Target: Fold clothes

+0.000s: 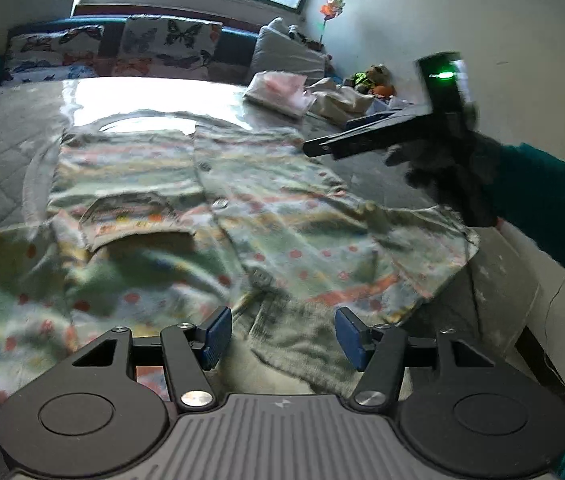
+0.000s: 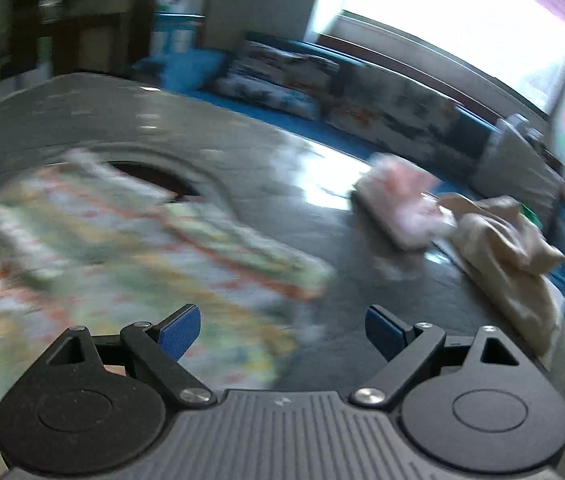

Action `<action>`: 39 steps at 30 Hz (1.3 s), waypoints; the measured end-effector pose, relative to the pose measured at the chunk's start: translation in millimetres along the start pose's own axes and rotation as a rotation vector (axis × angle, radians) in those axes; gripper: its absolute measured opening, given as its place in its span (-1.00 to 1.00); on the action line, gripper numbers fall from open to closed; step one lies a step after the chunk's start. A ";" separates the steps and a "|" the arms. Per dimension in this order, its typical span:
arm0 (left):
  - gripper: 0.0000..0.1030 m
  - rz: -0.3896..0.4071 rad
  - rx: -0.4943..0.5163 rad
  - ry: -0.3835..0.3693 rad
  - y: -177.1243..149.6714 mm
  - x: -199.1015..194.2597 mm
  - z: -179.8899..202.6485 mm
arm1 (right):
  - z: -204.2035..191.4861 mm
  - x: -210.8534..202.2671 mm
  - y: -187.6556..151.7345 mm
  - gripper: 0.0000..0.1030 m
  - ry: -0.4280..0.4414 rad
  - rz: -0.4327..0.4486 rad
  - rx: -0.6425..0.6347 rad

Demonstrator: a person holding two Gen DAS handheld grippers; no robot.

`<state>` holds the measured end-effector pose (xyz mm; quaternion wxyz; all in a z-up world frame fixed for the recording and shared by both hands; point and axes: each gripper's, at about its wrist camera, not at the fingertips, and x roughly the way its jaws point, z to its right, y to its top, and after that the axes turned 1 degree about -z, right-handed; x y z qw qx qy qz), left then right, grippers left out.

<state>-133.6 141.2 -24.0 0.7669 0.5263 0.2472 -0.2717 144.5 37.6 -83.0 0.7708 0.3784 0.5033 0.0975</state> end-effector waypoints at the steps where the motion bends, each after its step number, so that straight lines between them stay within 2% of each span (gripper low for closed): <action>1: 0.18 -0.009 -0.006 0.000 -2.5 0.8 -1.1 | -11.2 -8.0 -1.5 0.78 0.038 0.008 -0.025; 8: 0.23 -0.005 -0.012 0.013 -4.7 -3.2 -7.6 | -81.5 -41.8 -15.6 0.78 0.224 0.023 -0.138; 10: 0.23 -0.004 -0.015 0.017 -4.8 -4.6 -9.8 | -97.4 -49.5 -23.5 0.78 0.254 0.025 -0.164; 16: 0.22 -0.002 -0.023 0.031 -5.2 -8.6 -16.1 | -124.7 -58.0 -52.2 0.78 0.248 0.005 -0.259; 22: 0.24 -0.021 -0.006 0.039 -6.9 -16.5 -19.3 | -119.5 -68.5 -60.7 0.79 0.237 0.001 -0.238; 25: 0.24 -0.004 -0.027 0.078 -1.8 -21.4 -27.7 | -117.9 -69.7 -62.2 0.79 0.236 0.005 -0.231; 27: 0.18 -0.008 -0.049 0.125 -0.5 -22.1 -36.4 | -117.0 -68.3 -64.3 0.81 0.236 -0.002 -0.226; 28: 0.09 -0.019 -0.053 0.159 -1.8 -21.6 -40.4 | -115.9 -67.7 -65.4 0.83 0.237 -0.002 -0.215; 30: -0.27 -0.008 -0.019 0.210 -6.7 -26.1 -41.4 | -113.4 -66.6 -65.8 0.85 0.240 -0.007 -0.198; 32: -0.51 -0.006 0.016 0.277 -11.3 -30.1 -41.4 | -111.4 -65.6 -66.3 0.88 0.241 -0.010 -0.187; 33: -0.69 -0.007 0.013 0.289 -12.5 -32.5 -44.4 | -111.8 -65.5 -66.7 0.90 0.237 -0.007 -0.192; 35: -0.84 -0.016 -0.019 0.301 -11.7 -36.4 -53.2 | -112.4 -65.5 -67.2 0.91 0.233 -0.003 -0.198; 39: -0.85 -0.025 -0.037 0.311 -9.8 -39.2 -55.4 | -112.8 -65.8 -68.1 0.93 0.228 0.003 -0.205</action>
